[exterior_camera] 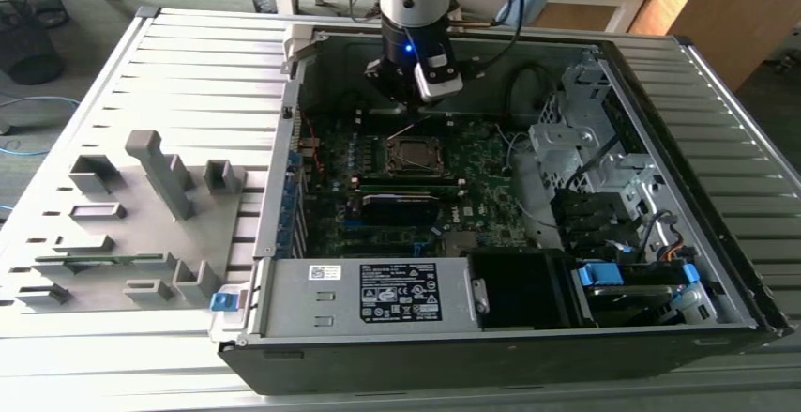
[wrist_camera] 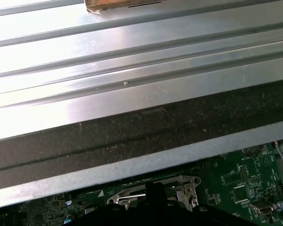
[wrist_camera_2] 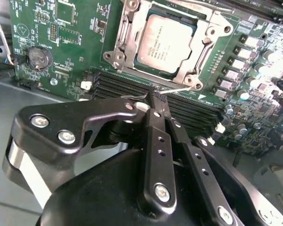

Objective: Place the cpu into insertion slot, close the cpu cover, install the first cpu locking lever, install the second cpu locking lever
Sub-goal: 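Install the first cpu locking lever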

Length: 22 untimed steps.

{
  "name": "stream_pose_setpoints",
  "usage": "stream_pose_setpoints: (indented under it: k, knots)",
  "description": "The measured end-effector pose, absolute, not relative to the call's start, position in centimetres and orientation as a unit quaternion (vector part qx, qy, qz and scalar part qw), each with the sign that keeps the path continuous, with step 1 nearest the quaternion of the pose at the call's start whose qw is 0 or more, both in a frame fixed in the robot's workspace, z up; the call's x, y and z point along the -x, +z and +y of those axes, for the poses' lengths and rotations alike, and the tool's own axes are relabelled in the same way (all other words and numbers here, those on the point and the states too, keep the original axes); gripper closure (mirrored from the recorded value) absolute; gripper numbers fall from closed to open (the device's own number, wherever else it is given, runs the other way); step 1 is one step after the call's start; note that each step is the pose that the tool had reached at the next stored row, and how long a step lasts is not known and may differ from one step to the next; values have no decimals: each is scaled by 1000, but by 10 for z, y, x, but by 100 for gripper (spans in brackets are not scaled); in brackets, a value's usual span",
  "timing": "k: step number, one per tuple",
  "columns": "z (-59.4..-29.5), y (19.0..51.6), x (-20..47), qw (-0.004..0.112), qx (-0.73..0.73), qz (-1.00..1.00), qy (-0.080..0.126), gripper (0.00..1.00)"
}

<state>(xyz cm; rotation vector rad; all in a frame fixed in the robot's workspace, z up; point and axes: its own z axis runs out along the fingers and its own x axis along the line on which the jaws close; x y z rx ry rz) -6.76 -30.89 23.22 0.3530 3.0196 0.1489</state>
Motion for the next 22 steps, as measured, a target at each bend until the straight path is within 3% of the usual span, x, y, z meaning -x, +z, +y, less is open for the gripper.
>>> stream_pose_setpoints:
  k: [22]
  knots:
    - [-304, 221, 66, 49, -116, 991, 46, 89]
